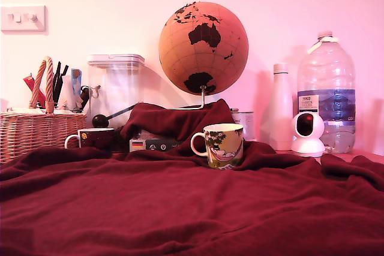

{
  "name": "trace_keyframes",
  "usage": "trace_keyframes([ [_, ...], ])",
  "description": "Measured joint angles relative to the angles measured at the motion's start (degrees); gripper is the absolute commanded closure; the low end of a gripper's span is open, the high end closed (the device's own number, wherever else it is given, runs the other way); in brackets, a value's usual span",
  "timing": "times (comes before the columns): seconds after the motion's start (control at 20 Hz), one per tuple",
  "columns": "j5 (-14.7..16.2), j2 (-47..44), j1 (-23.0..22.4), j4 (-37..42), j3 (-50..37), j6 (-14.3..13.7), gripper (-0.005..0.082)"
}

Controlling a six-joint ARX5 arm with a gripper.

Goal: Pick up the coffee capsules on the table and drop them inside the coffee cup

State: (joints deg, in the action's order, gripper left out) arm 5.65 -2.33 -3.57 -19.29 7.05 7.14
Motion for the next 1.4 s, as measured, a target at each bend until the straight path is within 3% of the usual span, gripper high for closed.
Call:
trace_keyframes([
  [0.5,0.0,2.5,0.0,2.1,0.0,1.6,0.0765],
  [0.55,0.0,2.5,0.0,2.1,0.0,1.6,0.0672],
  [0.65,0.0,2.5,0.0,2.1,0.0,2.6,0.0281],
  [0.7,-0.2,2.5,0.0,2.1,0.0,4.7,0.0136],
  [0.75,-0.3,2.5,0.0,2.1,0.0,5.8,0.0068],
  [0.9,-0.2,2.5,0.0,2.7,0.0,6.4,0.0058],
  [1.0,-0.2,2.5,0.0,3.5,0.0,8.5,0.0058],
  [1.4,-3.4,2.5,0.0,0.9,0.0,8.9,0.0058],
])
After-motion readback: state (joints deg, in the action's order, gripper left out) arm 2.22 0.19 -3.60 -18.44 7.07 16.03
